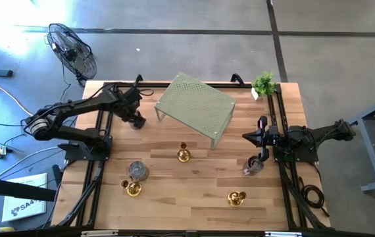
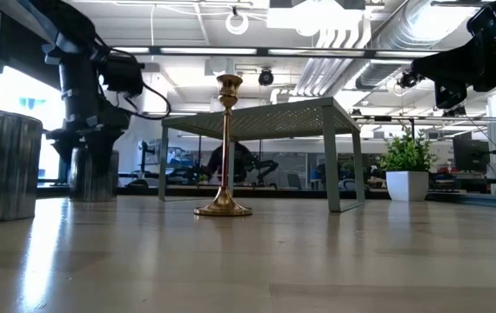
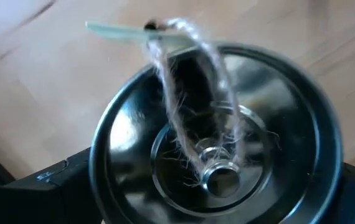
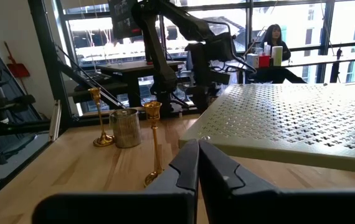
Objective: Pick & Place candle stick holders
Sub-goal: Put the top green scented candle on the shelf
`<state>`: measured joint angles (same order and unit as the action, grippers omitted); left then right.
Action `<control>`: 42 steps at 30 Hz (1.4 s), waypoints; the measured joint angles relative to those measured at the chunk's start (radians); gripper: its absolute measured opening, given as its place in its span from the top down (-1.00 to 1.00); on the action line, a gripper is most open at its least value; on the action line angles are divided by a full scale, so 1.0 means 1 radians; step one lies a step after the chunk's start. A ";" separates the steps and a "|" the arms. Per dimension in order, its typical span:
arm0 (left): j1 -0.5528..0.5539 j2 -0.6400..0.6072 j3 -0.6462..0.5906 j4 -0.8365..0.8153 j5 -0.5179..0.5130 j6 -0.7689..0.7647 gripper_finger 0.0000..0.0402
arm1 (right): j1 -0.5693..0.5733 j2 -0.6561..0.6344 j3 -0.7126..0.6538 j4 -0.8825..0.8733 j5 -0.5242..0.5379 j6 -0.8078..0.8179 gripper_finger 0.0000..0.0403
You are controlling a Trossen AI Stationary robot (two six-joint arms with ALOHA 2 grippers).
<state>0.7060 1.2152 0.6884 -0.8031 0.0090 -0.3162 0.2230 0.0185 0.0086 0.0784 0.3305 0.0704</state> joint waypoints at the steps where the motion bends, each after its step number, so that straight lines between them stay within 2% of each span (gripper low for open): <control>1: 0.000 0.000 -0.003 0.001 -0.001 -0.003 -0.91 | 0.000 0.000 0.000 0.000 0.000 0.000 0.98; 6: -0.020 -0.001 -0.008 0.009 -0.046 -0.027 -0.72 | 0.000 0.000 0.000 0.000 0.000 0.000 0.99; 13: -0.101 0.000 -0.008 0.044 -0.106 -0.042 -0.72 | 0.000 0.000 0.000 0.000 0.000 0.000 0.98; 18: -0.153 0.002 0.038 -0.042 -0.158 -0.057 -0.72 | 0.000 0.000 0.000 0.000 0.000 0.000 0.99; 22: -0.185 0.002 0.102 -0.132 -0.219 -0.082 -0.72 | 0.000 0.000 0.000 0.000 0.000 0.000 0.99; 29: -0.227 0.002 0.251 -0.339 -0.254 -0.129 -0.72 | 0.000 0.000 0.000 0.000 0.000 0.000 0.99; 33: -0.261 0.001 0.355 -0.435 -0.308 -0.171 -0.72 | 0.000 0.000 0.000 0.000 0.000 0.000 0.99; 42: -0.303 0.001 0.638 -0.573 -0.326 -0.200 -0.72 | 0.000 0.000 0.000 0.000 0.000 0.000 0.99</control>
<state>0.4026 1.2163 1.3268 -1.3764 -0.3168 -0.5159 0.2234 0.0181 0.0086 0.0788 0.3302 0.0704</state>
